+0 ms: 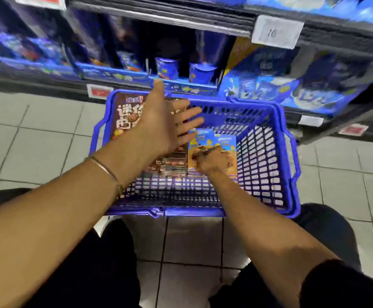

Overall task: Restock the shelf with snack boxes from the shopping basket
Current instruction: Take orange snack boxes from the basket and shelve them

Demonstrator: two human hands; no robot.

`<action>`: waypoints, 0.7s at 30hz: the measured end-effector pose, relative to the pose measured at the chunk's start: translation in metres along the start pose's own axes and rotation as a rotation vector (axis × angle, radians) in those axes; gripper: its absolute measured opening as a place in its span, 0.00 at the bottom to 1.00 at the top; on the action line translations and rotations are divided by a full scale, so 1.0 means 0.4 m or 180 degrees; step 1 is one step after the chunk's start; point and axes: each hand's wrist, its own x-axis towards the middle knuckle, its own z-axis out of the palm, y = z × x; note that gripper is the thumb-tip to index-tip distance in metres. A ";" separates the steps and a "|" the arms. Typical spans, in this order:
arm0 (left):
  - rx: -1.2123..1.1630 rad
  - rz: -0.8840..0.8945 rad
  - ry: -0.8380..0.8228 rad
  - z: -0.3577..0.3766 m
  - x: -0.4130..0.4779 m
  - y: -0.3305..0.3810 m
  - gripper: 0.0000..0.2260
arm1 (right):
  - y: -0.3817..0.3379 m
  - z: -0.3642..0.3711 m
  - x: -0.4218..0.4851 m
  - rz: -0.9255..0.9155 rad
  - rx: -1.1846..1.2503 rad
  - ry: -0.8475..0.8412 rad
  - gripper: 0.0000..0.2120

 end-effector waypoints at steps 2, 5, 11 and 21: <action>0.0084 0.0134 0.0108 0.010 -0.018 0.010 0.39 | 0.006 0.001 -0.001 0.0028 0.0290 -0.0058 0.33; 0.0290 0.0230 0.0164 0.010 -0.042 0.012 0.38 | 0.016 -0.024 -0.006 0.0054 0.0657 -0.0135 0.37; 0.0742 0.0461 0.0344 0.016 -0.058 0.008 0.32 | 0.059 -0.178 -0.080 -0.0201 0.2692 -0.0384 0.21; 0.0950 0.0749 -0.0095 0.043 -0.118 -0.088 0.26 | -0.033 -0.381 -0.309 -0.1368 0.3251 -0.0884 0.20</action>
